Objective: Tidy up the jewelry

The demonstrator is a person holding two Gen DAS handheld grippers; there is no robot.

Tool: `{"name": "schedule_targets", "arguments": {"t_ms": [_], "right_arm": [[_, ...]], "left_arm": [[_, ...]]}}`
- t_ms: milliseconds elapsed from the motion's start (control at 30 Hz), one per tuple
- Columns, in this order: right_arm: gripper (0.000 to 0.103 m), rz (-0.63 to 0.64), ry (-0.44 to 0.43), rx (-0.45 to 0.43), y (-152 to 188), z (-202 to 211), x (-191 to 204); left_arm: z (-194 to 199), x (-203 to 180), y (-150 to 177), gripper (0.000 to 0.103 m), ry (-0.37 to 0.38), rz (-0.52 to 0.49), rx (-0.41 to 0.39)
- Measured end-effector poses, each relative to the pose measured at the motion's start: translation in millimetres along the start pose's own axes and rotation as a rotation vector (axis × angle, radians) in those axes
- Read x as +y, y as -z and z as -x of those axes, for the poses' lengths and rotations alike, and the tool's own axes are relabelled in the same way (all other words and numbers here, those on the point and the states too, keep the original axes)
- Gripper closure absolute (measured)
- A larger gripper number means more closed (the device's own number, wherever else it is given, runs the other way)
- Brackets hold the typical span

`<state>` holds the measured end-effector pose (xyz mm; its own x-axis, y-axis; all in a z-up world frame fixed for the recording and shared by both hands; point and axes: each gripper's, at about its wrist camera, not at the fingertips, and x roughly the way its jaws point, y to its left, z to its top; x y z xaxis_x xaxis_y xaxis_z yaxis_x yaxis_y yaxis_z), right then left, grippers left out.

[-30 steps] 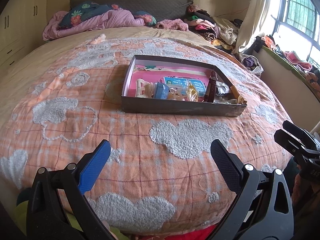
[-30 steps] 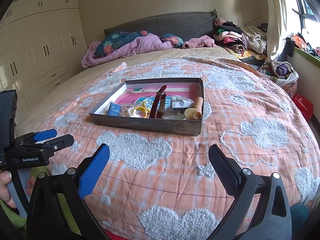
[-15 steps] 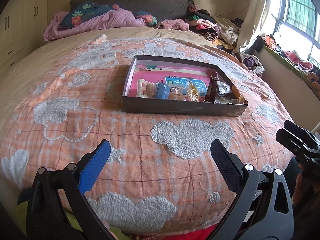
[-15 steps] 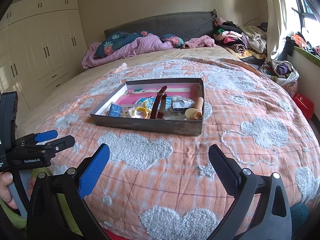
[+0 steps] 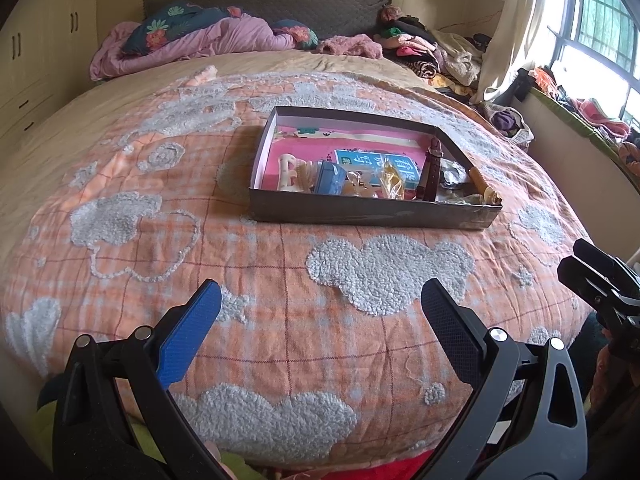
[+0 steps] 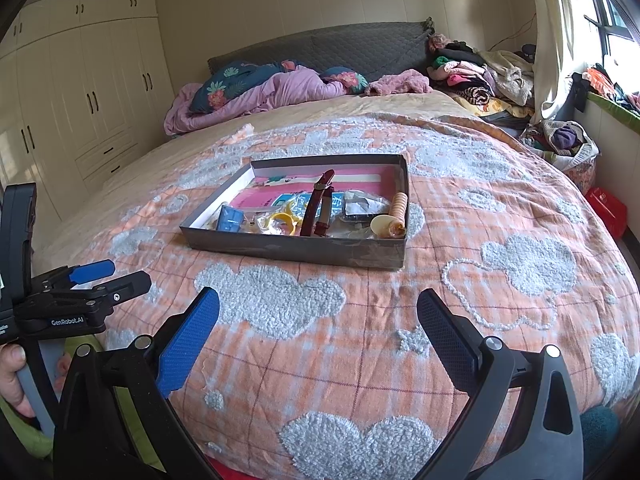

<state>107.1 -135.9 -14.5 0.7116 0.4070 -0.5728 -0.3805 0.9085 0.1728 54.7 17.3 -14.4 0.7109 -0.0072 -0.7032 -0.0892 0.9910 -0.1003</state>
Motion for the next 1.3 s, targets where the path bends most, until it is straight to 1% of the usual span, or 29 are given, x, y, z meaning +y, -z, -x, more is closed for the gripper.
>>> {"name": "schedule_targets", "arguments": {"t_ms": [567, 800, 967, 1033, 1100, 1167, 1200, 1267, 1300], "right_arm": [[0.004, 0.003, 0.002, 0.006, -0.1, 0.0, 0.4], [0.004, 0.002, 0.005, 0.016, 4.6, -1.9, -0.3], [0.004, -0.011, 0.018, 0.029, 10.4, -8.2, -7.9], [0.004, -0.027, 0.029, 0.038, 8.2, -13.5, -13.1], [0.004, -0.05, 0.05, 0.039, 5.8, -16.4, -22.5], [0.004, -0.073, 0.078, 0.045, 2.4, -21.4, -38.6], [0.004, -0.091, 0.094, 0.047, -0.9, -25.6, -49.3], [0.004, -0.137, 0.125, 0.06, -9.1, -34.7, -74.5], [0.004, -0.167, 0.157, 0.066, -15.9, -41.8, -93.6]], "left_arm": [[-1.8, 0.0, 0.5, 0.009, -0.001, -0.001, 0.005], [-7.8, -0.9, 4.1, 0.009, 0.013, -0.009, 0.029], [-14.4, -1.1, 4.9, 0.009, -0.013, -0.02, 0.05], [-20.1, 3.3, 4.8, 0.009, -0.027, -0.001, 0.075], [-25.3, 10.8, 3.3, 0.009, -0.02, 0.023, 0.089], [-31.1, 27.9, -1.7, 0.009, -0.016, 0.068, 0.097], [-33.7, 38.2, -5.7, 0.009, -0.033, 0.086, 0.091], [-45.1, 71.5, -21.8, 0.009, -0.136, 0.13, 0.082], [-53.0, 93.3, -31.4, 0.009, -0.19, 0.169, 0.074]]}}
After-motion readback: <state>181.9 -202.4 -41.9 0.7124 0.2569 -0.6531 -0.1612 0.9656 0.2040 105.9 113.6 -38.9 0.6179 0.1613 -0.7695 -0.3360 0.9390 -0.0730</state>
